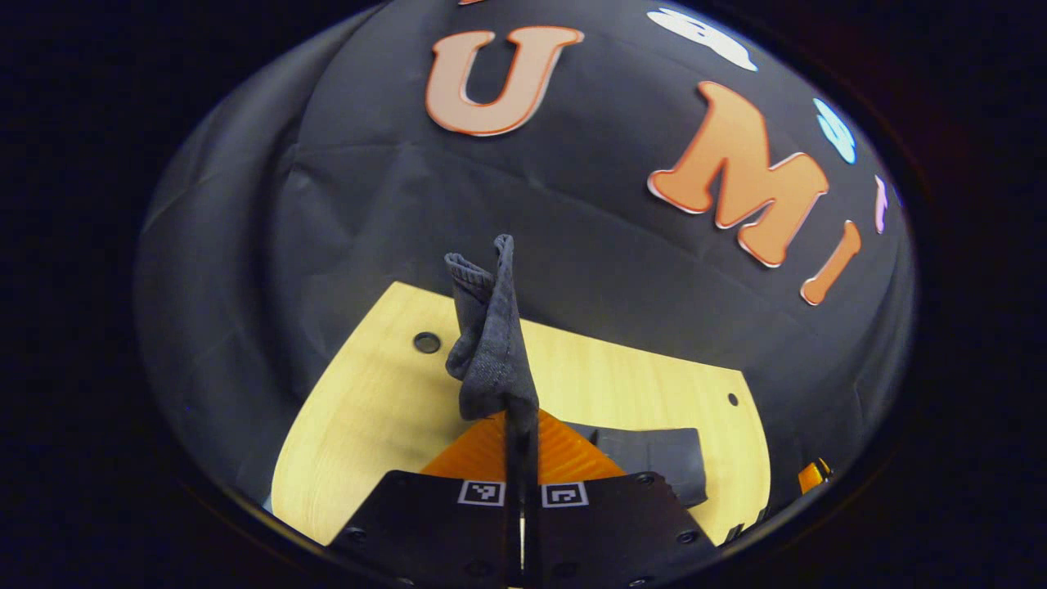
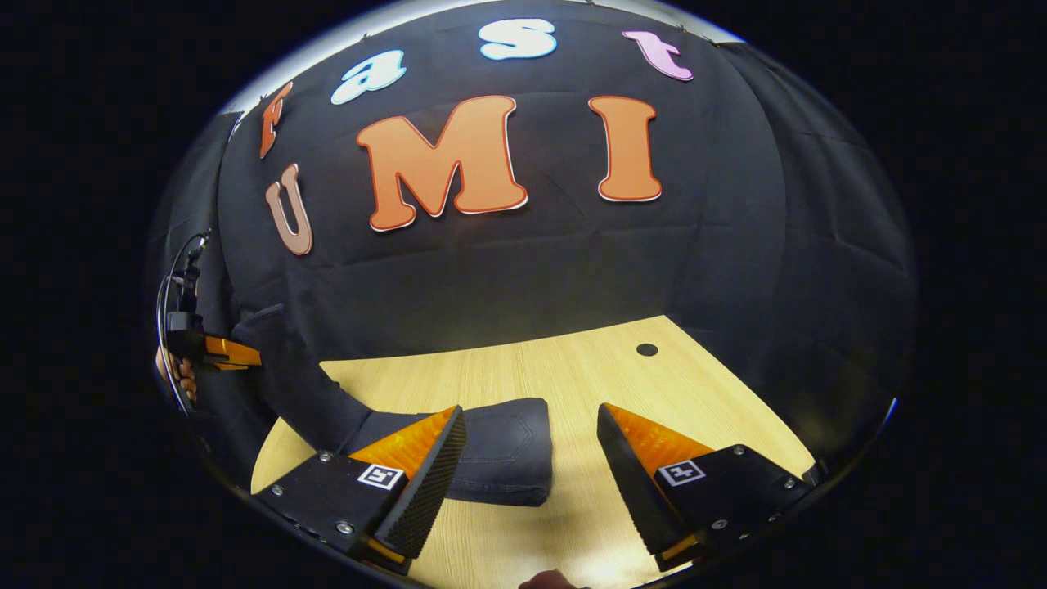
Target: Grasp the waist and the cuffs of the jeans and fold them to make the two legs overlap; first hold the waist and fold one-third of the jeans toward the cuffs, then hold the cuffs and fold the remaining one-third in the same direction to finish folding.
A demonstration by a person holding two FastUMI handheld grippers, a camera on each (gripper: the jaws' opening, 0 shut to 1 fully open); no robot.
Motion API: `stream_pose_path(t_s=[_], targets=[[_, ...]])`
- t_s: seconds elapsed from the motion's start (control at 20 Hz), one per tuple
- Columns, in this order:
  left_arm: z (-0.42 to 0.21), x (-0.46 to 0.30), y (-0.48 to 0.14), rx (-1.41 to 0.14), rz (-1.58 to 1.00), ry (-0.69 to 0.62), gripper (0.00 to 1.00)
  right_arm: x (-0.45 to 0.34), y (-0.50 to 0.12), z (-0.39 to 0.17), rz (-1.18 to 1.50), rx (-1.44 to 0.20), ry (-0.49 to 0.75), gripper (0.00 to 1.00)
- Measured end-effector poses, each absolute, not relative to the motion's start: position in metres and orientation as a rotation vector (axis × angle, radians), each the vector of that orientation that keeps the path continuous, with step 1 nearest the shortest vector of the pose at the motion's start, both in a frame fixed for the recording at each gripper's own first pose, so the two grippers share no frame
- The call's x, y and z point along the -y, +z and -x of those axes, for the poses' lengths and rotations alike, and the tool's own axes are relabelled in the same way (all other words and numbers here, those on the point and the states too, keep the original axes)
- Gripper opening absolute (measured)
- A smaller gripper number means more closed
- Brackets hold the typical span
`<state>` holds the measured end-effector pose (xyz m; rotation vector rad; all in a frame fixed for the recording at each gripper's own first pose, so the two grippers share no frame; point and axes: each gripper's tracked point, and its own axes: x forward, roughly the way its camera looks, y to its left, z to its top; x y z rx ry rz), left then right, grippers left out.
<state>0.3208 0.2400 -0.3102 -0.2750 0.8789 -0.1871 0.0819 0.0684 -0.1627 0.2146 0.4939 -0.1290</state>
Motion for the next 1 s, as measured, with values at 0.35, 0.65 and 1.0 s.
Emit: stream_pose_path(t_s=[0.35,0.65,1.0], targets=[[-0.315,-0.132,-0.293,-0.912,0.233,-0.285,0.02,-0.033,-0.168,-0.092,-0.262,-0.479,-0.135,0.98],[-0.296,-0.058,-0.296,-0.957,0.190,-0.358,0.02,-0.001,-0.175,-0.086,-0.297,-0.477,-0.147,0.98],[-0.264,0.029,-0.316,-1.033,0.136,-0.449,0.02,0.043,-0.183,-0.082,-0.305,-0.482,-0.159,0.99]])
